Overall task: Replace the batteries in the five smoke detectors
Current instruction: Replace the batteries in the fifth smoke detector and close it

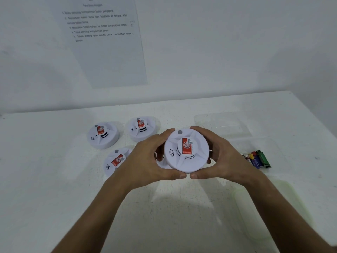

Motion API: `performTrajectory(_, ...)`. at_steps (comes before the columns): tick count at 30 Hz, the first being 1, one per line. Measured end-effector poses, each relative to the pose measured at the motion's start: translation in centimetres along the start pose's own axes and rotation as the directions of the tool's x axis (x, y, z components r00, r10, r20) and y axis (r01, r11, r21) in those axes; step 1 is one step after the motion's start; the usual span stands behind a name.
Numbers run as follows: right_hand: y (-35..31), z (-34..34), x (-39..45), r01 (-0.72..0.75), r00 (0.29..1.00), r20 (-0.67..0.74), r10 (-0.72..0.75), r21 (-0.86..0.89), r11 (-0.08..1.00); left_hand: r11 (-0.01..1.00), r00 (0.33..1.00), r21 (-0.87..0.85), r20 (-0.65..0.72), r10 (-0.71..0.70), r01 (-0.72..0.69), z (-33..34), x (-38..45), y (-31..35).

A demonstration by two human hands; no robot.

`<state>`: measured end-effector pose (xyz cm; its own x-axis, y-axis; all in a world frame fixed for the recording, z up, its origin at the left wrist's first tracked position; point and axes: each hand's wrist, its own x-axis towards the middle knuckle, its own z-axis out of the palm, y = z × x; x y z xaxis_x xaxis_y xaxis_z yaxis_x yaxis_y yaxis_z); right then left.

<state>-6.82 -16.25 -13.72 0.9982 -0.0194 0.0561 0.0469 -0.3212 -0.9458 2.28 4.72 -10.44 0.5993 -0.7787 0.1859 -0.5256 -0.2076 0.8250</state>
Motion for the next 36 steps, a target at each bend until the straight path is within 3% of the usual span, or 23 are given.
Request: performTrajectory(36,0.4,-0.4,0.3,-0.006,0.999,0.032,0.004,0.043,0.999,1.0,1.0,0.018,-0.002,-0.021,0.021,0.3,0.5,-1.8)
